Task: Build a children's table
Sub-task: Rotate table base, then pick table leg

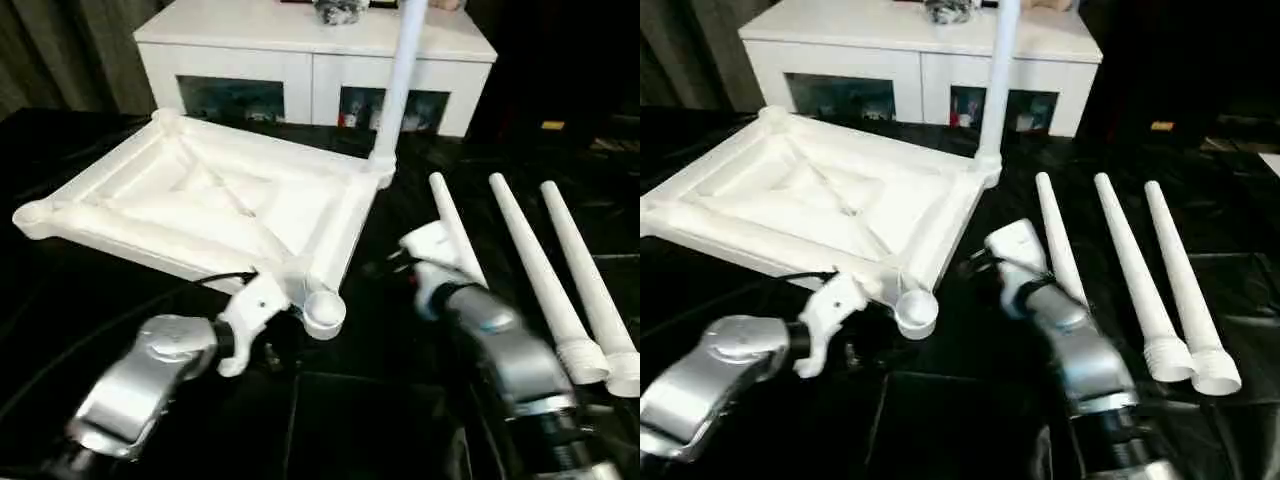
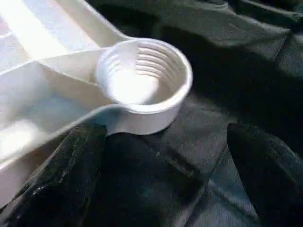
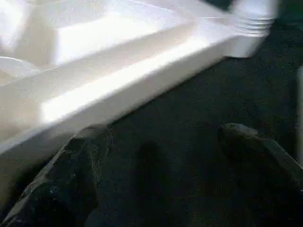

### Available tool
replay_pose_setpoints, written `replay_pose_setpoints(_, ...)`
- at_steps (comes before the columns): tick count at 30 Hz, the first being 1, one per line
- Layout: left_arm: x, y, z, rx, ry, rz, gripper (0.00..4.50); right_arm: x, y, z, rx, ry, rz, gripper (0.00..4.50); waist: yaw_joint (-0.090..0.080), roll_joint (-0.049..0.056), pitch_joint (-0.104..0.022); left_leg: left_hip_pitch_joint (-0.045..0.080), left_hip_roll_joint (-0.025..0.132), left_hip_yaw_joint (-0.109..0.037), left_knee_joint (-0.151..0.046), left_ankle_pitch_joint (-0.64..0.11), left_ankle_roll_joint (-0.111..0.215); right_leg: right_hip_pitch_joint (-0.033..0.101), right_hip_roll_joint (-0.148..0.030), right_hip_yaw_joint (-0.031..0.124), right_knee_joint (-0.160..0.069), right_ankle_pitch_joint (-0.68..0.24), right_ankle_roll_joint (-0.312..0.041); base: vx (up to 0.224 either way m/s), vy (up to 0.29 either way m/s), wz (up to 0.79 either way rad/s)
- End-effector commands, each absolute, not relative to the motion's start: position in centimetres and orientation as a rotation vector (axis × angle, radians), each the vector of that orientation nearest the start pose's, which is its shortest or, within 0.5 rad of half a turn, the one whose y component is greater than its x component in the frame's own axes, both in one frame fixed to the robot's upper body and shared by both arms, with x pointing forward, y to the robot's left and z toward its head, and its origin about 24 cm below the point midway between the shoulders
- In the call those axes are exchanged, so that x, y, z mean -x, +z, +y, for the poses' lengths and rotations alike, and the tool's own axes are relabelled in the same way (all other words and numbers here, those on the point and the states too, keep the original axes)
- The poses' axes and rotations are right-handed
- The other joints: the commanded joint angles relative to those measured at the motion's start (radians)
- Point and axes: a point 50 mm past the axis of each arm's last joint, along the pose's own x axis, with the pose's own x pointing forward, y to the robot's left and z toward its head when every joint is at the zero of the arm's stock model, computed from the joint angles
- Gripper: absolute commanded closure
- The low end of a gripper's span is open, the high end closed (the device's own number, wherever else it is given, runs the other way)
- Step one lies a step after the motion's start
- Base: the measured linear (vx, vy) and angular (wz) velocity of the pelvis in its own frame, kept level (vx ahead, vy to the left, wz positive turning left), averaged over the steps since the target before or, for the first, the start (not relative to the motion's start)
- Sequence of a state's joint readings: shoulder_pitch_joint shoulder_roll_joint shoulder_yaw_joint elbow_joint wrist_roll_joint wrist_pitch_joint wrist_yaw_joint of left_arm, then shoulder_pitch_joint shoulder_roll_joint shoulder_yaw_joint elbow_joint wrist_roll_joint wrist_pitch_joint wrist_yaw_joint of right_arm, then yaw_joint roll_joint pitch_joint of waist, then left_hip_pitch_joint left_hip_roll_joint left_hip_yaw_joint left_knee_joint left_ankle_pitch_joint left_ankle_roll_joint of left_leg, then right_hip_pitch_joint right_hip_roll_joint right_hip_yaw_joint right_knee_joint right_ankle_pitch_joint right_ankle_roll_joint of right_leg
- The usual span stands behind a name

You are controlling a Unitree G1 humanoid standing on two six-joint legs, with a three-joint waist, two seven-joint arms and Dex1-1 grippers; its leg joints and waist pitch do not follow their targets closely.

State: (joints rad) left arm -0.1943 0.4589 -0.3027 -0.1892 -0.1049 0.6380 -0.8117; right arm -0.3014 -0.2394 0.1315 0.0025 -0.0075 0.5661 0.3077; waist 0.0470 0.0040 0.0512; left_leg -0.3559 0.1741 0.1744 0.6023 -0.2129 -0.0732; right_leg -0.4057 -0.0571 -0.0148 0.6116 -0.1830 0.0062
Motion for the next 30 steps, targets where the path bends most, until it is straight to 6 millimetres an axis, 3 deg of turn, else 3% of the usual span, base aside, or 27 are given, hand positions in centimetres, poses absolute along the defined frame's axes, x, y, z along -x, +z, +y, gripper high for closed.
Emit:
replay_pose_setpoints(1,-25.1,5.7,12.0,-0.312,-1.035,0.466,0.05,-29.8,7.0,-15.3,0.312,0.316,0.363,0.41,-0.002,0.018,-0.058,0.006,0.035,-0.014,-0.077,-0.172,-0.029,0.047,-0.054,0.037,-0.066,-0.15,-0.187,0.0,0.0,0.0)
replay_pose_setpoints(5,-25.3,6.6,11.2,-0.298,-1.065,0.418,0.01,-29.8,8.0,-17.1,0.239,0.274,0.484,0.24,-0.006,0.022,-0.058,0.006,0.035,-0.016,-0.076,-0.182,-0.022,0.051,-0.054,0.037,-0.067,-0.152,-0.197,0.0,0.0,0.0)
replay_pose_setpoints(10,-24.7,8.6,12.3,-0.301,-1.123,0.388,0.0,-30.6,8.9,-18.6,0.198,0.149,0.572,0.02,-0.014,0.022,-0.058,0.004,0.032,-0.015,-0.072,-0.131,-0.021,0.052,-0.052,0.034,-0.06,-0.116,-0.225,0.0,0.0,0.0)
replay_pose_setpoints(15,-24.7,9.8,13.3,-0.359,-1.139,0.373,0.0,-31.0,9.2,-19.6,0.214,0.084,0.703,0.02,-0.014,0.013,-0.056,0.008,0.032,-0.011,-0.071,-0.131,-0.024,0.049,-0.052,0.034,-0.061,-0.161,-0.219,0.0,0.0,0.0)
replay_pose_setpoints(16,-24.7,10.0,13.4,-0.361,-1.141,0.37,0.0,-30.9,9.1,-19.7,0.212,0.086,0.728,0.02,-0.013,0.01,-0.055,0.008,0.032,-0.01,-0.071,-0.13,-0.028,0.049,-0.052,0.035,-0.063,-0.169,-0.213,0.0,0.0,0.0)
replay_pose_setpoints(17,-24.7,10.1,13.4,-0.363,-1.143,0.37,0.0,-30.9,9.0,-19.8,0.207,0.083,0.738,0.02,-0.01,0.016,-0.057,0.012,0.033,-0.01,-0.07,-0.119,-0.031,0.047,-0.053,0.035,-0.06,-0.153,-0.214,0.0,0.0,0.0)
replay_pose_setpoints(18,-24.6,10.4,13.5,-0.374,-1.154,0.368,0.0,-30.7,8.6,-20.1,0.186,0.07,0.785,0.02,-0.011,0.011,-0.058,0.011,0.033,-0.01,-0.07,-0.113,-0.03,0.048,-0.053,0.035,-0.06,-0.143,-0.215,0.0,0.0,0.0)
replay_pose_setpoints(25,-24.1,11.6,13.3,-0.376,-1.188,0.354,0.0,-29.7,7.1,-20.9,0.101,0.034,0.918,0.02,-0.005,0.006,-0.058,0.007,0.031,-0.008,-0.068,-0.08,-0.031,0.053,-0.055,0.036,-0.053,-0.112,-0.222,0.0,0.0,0.0)
replay_pose_setpoints(30,-24.0,12.0,13.2,-0.376,-1.199,0.343,0.0,-29.6,7.0,-20.9,0.031,0.031,0.939,0.41,-0.005,0.006,-0.057,0.007,0.03,-0.008,-0.068,-0.092,-0.035,0.051,-0.054,0.036,-0.056,-0.149,-0.209,0.0,0.0,0.0)
